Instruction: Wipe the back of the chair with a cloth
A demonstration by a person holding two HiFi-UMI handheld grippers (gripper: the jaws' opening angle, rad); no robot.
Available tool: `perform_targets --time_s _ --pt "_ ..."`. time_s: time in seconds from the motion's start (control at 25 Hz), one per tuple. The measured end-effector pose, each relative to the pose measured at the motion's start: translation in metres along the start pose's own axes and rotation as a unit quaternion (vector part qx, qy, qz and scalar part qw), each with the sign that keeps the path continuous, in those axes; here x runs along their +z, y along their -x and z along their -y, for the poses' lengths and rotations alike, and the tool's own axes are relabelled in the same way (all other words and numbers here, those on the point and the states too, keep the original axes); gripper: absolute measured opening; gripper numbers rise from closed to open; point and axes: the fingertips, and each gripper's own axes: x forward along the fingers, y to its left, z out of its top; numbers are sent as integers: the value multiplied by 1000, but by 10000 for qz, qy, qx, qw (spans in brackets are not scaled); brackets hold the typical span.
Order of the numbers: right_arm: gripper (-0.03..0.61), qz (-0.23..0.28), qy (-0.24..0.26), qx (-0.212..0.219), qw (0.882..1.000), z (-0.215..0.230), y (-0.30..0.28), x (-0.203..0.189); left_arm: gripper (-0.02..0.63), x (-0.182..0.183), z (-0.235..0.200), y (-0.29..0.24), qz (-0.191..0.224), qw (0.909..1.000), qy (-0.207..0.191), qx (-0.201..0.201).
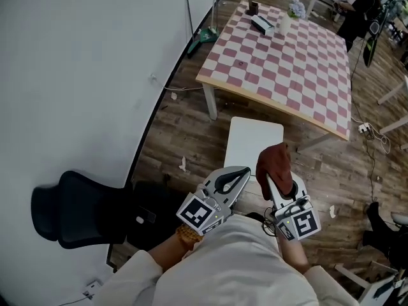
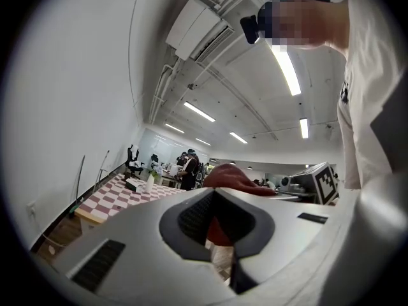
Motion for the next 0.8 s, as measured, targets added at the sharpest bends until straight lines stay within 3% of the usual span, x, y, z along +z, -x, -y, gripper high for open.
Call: perform_targets --time_s 0.44,0.56,0.68,0.8 --pt "83 48 -57 -299 9995 14 -18 2 31 -12 -26 -18 -451 9988 -26 -182" --pt "83 -50 45 -263 9996 23 -21 -1 30 -17 -35 -23 -493 9983 -242 -167" --pt "83 -381 352 -82 9986 31 -27 -14 30 -27 -45 -24 -706 9971 -211 -182" --pt "83 -1096 501 155 9926 35 -34 -43 53 -49 -53 -20 -1207 9925 -76 -195"
